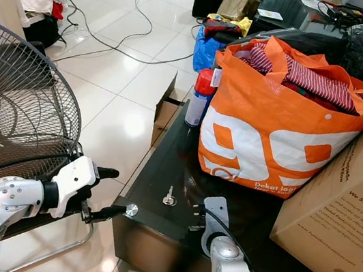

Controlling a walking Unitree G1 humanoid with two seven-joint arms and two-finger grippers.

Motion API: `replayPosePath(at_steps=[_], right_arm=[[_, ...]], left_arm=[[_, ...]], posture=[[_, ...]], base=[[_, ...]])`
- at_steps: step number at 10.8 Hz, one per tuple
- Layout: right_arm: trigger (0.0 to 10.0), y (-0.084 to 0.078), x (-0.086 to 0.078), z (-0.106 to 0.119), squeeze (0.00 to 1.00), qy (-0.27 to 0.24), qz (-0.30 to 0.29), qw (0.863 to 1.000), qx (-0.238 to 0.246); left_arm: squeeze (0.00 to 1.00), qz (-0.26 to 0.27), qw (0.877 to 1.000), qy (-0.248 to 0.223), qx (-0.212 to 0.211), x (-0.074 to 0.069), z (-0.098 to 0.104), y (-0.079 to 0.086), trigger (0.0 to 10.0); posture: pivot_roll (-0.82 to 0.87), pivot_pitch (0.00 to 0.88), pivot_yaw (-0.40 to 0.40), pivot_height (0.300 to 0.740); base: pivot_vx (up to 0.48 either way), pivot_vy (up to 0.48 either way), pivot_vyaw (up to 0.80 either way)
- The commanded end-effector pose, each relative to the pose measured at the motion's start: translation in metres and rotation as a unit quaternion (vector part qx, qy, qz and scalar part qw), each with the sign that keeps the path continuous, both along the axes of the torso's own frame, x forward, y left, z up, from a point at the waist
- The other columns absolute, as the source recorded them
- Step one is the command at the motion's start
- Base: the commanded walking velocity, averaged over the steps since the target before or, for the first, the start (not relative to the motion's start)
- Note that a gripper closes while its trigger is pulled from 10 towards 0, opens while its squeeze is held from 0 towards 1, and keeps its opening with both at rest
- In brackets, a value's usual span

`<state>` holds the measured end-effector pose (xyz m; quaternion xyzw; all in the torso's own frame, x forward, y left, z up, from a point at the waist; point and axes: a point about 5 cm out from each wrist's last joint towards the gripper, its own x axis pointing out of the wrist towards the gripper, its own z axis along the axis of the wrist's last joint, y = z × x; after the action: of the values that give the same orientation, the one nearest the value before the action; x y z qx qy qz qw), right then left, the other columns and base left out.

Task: Hang keys on a hook

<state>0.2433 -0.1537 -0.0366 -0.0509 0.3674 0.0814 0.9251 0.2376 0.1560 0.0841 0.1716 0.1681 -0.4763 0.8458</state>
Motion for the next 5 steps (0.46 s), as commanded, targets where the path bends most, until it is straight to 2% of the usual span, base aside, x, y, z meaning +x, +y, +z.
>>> replayPosePath(at_steps=[1,2,5], right_arm=[[10.0,-0.0029,-0.0014,-0.002,1.0,0.008,0.0,1.0,-0.01],[10.0,-0.002,0.0,-0.0015,0.0,0.007,0.0,1.0,-0.017],[10.0,-0.0003,0.004,0.0004,0.0,0.0,-0.013,1.0,-0.019]], left_arm=[[0.0,-0.009,1.0,-0.003,0.002,0.0014,0.0009,-0.0028,10.0],[0.0,-0.009,1.0,-0.003,0.002,0.0017,0.001,-0.0028,10.0],[0.0,-0.009,1.0,-0.003,0.002,0.0018,0.0008,-0.0027,10.0]], posture=[[-0.01,0.04,-0.056,0.74],[-0.01,0.04,-0.056,0.74],[-0.01,0.043,-0.057,0.74]], base=[[0.0,0.0,0.0],[0.0,0.0,0.0],[0.0,0.0,0.0]])
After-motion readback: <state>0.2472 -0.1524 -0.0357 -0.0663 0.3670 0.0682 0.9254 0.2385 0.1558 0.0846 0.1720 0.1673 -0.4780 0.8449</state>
